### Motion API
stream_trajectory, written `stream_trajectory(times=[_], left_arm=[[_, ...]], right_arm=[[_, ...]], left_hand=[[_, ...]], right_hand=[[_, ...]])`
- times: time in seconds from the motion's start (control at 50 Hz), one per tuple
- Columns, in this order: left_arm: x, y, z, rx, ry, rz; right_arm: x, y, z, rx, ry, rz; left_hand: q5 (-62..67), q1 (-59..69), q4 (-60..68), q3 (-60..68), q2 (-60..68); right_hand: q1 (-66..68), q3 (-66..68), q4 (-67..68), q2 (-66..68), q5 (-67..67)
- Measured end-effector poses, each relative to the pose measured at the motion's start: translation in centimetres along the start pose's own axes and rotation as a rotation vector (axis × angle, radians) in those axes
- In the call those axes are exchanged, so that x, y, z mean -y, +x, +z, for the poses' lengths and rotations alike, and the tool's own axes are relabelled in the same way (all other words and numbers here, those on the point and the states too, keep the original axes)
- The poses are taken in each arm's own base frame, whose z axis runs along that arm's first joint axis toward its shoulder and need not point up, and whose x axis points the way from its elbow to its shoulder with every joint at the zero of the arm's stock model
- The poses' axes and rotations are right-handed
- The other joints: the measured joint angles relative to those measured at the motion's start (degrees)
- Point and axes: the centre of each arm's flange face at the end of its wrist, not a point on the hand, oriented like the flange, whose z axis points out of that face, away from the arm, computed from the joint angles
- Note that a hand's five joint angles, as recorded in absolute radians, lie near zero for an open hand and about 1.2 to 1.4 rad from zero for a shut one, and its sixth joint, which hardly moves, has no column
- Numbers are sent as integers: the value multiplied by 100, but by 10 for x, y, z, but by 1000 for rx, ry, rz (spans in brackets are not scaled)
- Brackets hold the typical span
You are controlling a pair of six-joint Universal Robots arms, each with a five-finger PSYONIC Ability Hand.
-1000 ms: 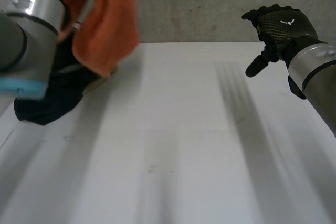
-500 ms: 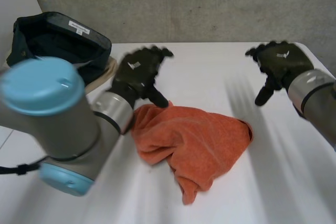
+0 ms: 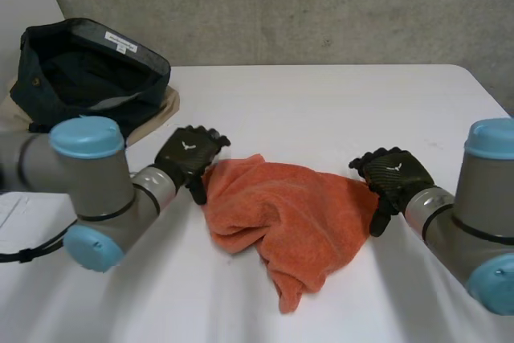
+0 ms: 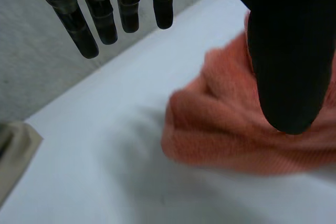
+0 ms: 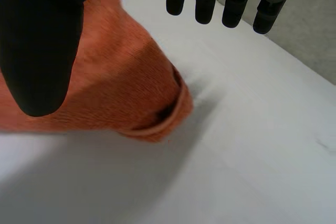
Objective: Fold the laundry.
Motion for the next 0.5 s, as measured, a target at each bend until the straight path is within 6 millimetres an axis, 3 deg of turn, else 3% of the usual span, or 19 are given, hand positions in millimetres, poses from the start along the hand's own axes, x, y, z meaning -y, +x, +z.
stream_trajectory(times=[0.14,0.16,0.18,0.22,0.24,0.26,0.3,0.32,0.4,0.44,0.46,0.48,0.5], left_arm=[[-16,7,22,-35,-39,23],[-17,9,25,-43,-46,23],[-18,11,28,-48,-49,23],[-17,13,32,-55,-51,24],[-17,14,33,-56,-49,25],[-14,14,36,-55,-41,27],[-7,13,42,-48,-16,32],[0,10,45,-39,9,37],[40,-3,58,17,166,64],[76,-13,63,69,315,87],[88,-17,63,88,364,95],[113,-25,61,130,466,109],[128,-30,58,158,527,116]], right_arm=[[-13,3,22,-80,4,-17],[-15,3,26,-87,1,-20],[-17,3,29,-89,-1,-22],[-18,3,35,-92,3,-24],[-18,3,36,-93,5,-25],[-16,4,39,-94,12,-25],[-10,7,44,-101,34,-26],[-9,7,45,-103,39,-26],[28,23,56,-152,167,-30],[57,36,60,-198,274,-31],[63,38,60,-207,294,-31],[89,50,59,-248,390,-31],[99,54,58,-264,430,-31]], left_hand=[[708,659,656,592,662],[1397,1562,1439,1484,1518],[2491,3297,2982,2903,3052],[3713,4703,4527,4438,4505],[3820,4761,4611,4522,4590],[4844,5022,5285,5186,5246],[5028,5022,5410,5302,5367],[5061,5022,5456,5346,5402],[5061,5022,5457,5353,5411],[5061,5023,5457,5361,5416],[5061,5027,5457,5361,5416],[5061,5033,5457,5361,5417],[5062,5039,5458,5361,5417]], right_hand=[[39,185,171,150,145],[926,1090,1071,1076,1041],[1496,1549,1528,1617,1487],[3145,3230,3204,3286,2980],[3927,3918,3899,4013,3768],[4701,4864,4849,4955,4657],[5005,5460,5465,5508,5242],[5005,5515,5529,5539,5257],[5005,5597,5629,5542,5261],[5005,5597,5632,5542,5261],[5005,5597,5632,5542,5262],[5005,5597,5632,5542,5261],[5005,5597,5632,5542,5261]])
